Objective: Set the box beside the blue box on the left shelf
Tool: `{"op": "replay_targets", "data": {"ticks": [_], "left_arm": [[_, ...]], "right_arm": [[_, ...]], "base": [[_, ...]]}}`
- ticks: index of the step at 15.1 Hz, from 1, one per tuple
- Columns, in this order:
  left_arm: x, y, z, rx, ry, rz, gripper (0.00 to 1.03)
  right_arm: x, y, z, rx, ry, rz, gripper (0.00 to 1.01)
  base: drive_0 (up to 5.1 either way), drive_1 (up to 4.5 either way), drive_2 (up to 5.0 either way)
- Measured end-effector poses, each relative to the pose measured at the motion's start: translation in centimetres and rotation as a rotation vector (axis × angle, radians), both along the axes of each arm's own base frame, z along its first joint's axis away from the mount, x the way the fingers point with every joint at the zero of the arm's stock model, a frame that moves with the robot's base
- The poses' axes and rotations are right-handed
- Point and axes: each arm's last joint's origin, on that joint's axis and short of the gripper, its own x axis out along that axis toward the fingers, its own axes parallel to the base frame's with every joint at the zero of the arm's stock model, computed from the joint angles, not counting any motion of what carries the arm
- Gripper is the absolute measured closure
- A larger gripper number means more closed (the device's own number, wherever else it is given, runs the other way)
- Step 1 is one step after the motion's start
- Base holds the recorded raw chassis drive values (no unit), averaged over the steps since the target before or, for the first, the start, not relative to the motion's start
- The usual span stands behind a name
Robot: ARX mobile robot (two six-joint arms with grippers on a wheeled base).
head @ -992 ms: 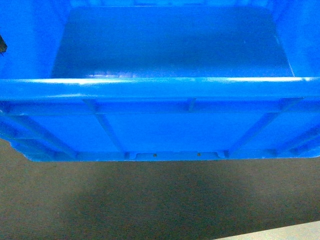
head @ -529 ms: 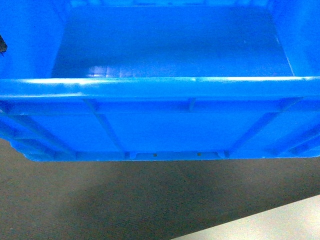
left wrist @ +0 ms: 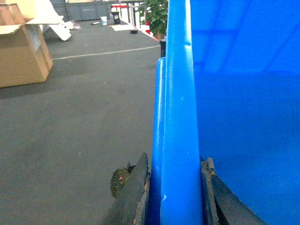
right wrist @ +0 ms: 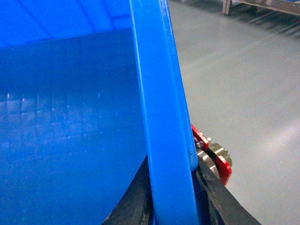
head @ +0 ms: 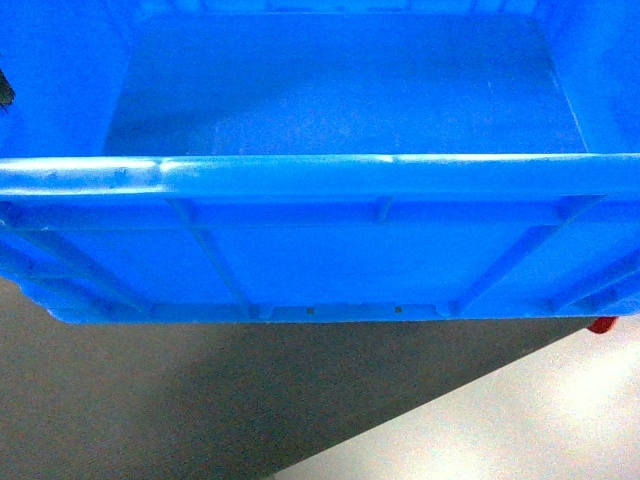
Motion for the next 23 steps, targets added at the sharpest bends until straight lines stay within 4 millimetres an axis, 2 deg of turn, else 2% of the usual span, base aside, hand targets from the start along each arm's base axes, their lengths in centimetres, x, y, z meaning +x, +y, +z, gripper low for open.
{"op": "replay_targets", "data": {"ticks": [23], "left_arm": [[0.00,0.00,0.00,-0.001,0.000,0.000,0.84]], "right_arm": [[0.00,0.00,0.01,0.000,-0.001,-0.001,0.85]], "base": [[-1.5,-1.55,-1.5]]}}
